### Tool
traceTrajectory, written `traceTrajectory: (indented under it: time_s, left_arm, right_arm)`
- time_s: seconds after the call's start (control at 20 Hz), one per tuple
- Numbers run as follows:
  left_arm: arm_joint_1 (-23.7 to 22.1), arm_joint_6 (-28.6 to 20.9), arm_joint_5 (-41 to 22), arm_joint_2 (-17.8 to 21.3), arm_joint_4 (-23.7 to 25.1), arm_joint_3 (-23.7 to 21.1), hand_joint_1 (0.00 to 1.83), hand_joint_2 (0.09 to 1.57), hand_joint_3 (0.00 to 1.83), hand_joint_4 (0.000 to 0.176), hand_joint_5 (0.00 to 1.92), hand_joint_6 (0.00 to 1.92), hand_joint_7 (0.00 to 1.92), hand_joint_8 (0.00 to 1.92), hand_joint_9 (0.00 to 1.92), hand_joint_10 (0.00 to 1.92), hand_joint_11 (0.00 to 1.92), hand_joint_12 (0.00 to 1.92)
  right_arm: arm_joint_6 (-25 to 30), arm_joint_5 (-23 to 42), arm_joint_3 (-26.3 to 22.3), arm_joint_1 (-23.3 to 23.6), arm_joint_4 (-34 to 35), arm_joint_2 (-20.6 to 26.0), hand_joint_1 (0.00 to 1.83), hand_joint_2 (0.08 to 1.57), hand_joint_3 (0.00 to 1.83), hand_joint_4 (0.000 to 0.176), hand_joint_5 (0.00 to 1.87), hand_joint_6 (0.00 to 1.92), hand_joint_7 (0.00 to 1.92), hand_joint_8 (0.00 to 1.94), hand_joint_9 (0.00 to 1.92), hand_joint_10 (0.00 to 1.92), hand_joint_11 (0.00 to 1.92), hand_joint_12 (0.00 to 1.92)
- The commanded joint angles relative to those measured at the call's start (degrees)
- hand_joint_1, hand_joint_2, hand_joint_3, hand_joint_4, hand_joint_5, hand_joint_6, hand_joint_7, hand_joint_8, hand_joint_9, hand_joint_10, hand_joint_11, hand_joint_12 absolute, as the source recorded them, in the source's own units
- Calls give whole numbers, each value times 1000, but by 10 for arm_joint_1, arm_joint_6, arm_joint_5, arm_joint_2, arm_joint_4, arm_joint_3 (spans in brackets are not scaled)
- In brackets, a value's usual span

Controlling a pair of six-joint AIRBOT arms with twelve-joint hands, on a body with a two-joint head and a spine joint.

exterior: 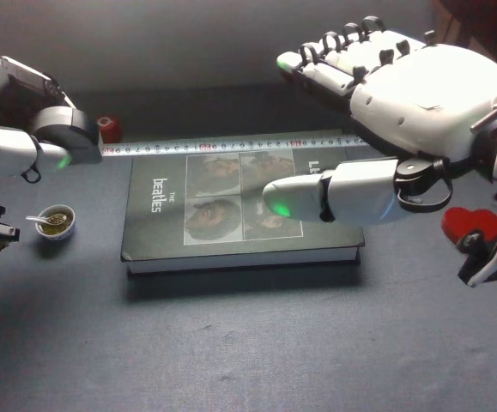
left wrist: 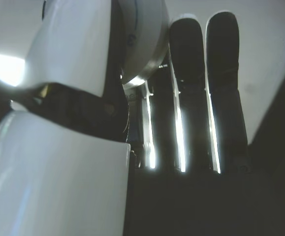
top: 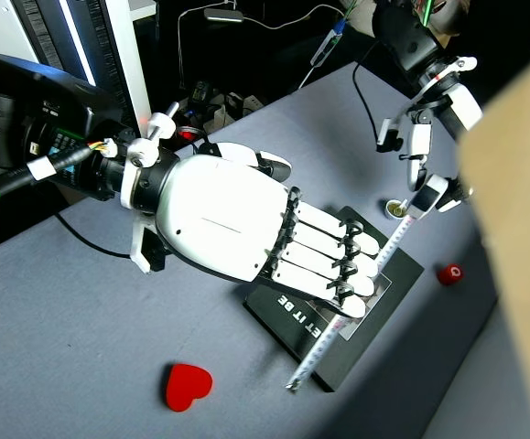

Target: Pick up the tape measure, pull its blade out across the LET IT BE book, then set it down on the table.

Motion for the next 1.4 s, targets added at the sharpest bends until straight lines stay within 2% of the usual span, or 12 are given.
traceTrajectory:
  time_s: [0.0, 0.45, 0.65, 0.85, 1.35]
  left_arm:
    - [0, -13, -61, -1, 15, 8, 1381, 1095, 0, 0, 1050, 704, 1026, 921, 889, 1275, 709, 1139]
    - [30, -39, -62, -24, 10, 36, 1382, 1093, 0, 0, 1037, 727, 1038, 901, 895, 1268, 720, 1146]
    - [40, -52, -62, -32, 15, 57, 1380, 1097, 0, 0, 1060, 661, 1014, 952, 882, 1288, 736, 1153]
    - [51, -60, -62, -41, 16, 77, 1376, 1107, 0, 0, 1040, 730, 974, 983, 875, 1308, 716, 1174]
    - [91, -87, -72, -53, 27, 105, 1376, 1106, 0, 0, 1045, 730, 970, 991, 873, 1305, 722, 1177]
  right_arm:
    - [2, 39, -3, 5, -27, 1, 0, 951, 0, 0, 0, 0, 10, 2, 0, 0, 0, 260]
    - [1, 45, -3, -6, -33, -1, 0, 971, 6, 0, 1, 0, 38, 4, 0, 0, 0, 341]
    - [1, 45, -3, -6, -33, -1, 9, 977, 7, 0, 3, 1, 45, 4, 1, 0, 0, 347]
    - [1, 47, -3, -9, -35, -2, 13, 980, 5, 0, 7, 2, 48, 2, 0, 0, 0, 317]
    - [2, 53, -3, -16, -41, -6, 6, 999, 6, 0, 10, 1, 48, 0, 0, 0, 0, 248]
